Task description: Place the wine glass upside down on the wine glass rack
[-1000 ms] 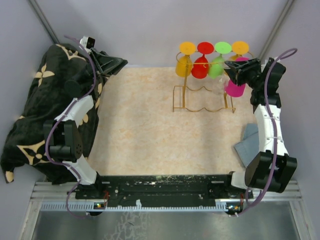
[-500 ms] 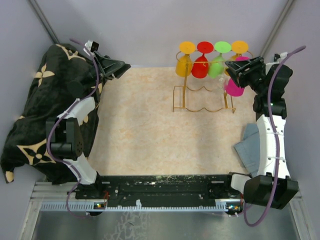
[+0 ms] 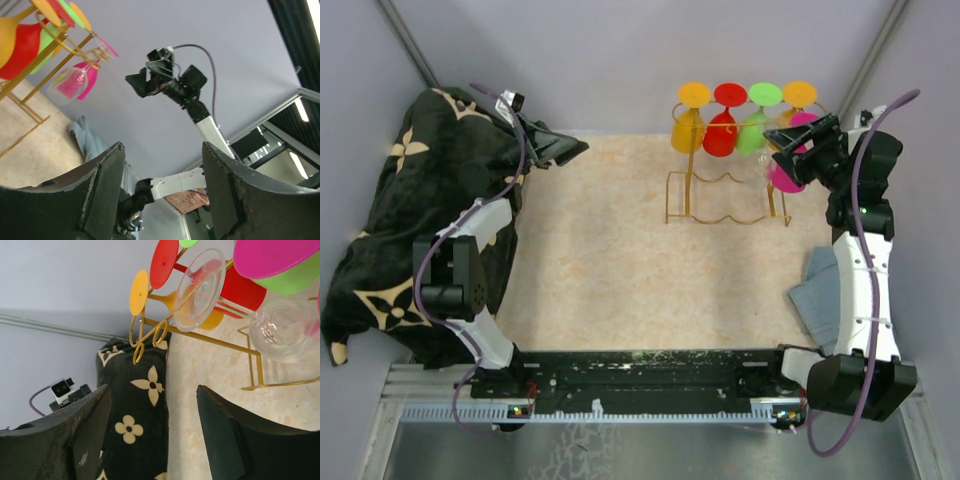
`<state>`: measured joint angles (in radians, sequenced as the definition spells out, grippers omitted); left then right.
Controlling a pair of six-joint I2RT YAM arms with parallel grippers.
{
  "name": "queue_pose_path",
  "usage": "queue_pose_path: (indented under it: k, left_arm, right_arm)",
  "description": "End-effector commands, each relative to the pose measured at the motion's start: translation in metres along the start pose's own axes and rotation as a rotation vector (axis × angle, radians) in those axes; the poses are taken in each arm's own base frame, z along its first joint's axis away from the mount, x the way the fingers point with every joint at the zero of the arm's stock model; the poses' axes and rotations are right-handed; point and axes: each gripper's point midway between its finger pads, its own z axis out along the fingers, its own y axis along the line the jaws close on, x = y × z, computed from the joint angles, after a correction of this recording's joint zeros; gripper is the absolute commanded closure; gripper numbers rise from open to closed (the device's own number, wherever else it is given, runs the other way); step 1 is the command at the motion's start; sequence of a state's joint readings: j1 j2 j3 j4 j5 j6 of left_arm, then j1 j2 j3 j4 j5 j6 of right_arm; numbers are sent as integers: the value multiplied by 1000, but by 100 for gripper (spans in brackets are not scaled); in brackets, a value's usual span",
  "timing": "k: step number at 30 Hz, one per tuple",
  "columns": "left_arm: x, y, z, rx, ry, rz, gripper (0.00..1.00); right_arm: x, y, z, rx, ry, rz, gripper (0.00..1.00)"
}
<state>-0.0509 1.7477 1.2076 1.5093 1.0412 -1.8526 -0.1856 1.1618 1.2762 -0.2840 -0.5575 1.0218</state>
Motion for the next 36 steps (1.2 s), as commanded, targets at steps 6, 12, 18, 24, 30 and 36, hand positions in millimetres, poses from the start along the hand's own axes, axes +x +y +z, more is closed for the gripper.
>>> queue_pose_path:
  k: [6,12,18,24,30,36]
  left_arm:
    - [27,23,-5,-181,74,172,24]
    - [42,38,-15,-367,92,227,22]
    - [58,36,-28,-462,92,286,1]
    - [74,35,-46,-519,76,332,1]
    - [86,36,-55,-543,79,339,1]
    - [89,29,-54,-524,80,343,1]
  right_arm:
    - [2,13,-30,-2,-55,-264,26]
    - [1,6,-41,33,-96,-334,25]
    - [8,1,-51,16,-131,-366,19]
    - [10,-7,-61,48,-154,-392,17]
    - [13,-8,-70,61,-163,-412,16]
    - [15,0,-78,35,-187,-430,16]
